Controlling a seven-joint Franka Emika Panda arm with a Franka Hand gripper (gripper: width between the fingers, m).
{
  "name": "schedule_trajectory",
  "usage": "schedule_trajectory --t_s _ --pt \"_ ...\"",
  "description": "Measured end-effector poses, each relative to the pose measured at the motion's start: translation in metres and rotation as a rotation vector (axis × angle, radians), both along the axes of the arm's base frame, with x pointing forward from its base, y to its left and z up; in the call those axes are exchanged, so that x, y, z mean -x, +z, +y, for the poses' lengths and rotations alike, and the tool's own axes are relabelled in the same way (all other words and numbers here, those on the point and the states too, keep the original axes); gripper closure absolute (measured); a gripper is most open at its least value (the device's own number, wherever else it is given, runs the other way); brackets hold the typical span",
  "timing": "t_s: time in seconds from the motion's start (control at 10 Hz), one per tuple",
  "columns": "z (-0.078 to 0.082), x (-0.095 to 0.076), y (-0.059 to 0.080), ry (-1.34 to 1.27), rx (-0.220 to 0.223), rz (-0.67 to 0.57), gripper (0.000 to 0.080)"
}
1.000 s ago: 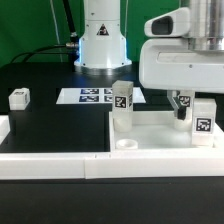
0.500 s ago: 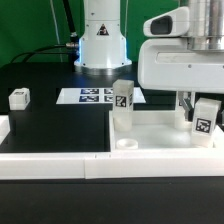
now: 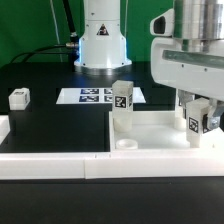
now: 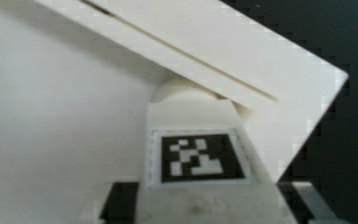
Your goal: Assemble square table
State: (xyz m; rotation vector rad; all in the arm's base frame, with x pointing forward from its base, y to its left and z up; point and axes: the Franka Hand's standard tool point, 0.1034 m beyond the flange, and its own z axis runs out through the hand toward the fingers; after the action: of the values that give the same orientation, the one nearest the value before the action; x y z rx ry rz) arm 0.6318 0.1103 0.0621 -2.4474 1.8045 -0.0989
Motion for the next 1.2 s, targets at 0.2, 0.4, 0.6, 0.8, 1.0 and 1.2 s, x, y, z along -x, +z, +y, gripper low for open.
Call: schedule_trajectory --t_s 0.2,0.4,0.6,0.8,1.0,1.2 --pt "0.001 0.004 -0.002 -0.376 -0.105 -0.018 0.0509" --pt "0.007 0.005 -0.002 -0.557 -0.132 -0.016 0.0509" --pt "0.007 0.005 -0.003 -0.549 -0.130 -0.016 0.0508" --pt "0.012 0.004 -0.001 -0.369 -0.109 -0.048 0.0285" --pt "0.011 0.003 0.000 -0.180 -0.080 -0.073 0.0159" --pt "0.011 0.003 0.000 -0.060 -0.060 -0.081 0.0151"
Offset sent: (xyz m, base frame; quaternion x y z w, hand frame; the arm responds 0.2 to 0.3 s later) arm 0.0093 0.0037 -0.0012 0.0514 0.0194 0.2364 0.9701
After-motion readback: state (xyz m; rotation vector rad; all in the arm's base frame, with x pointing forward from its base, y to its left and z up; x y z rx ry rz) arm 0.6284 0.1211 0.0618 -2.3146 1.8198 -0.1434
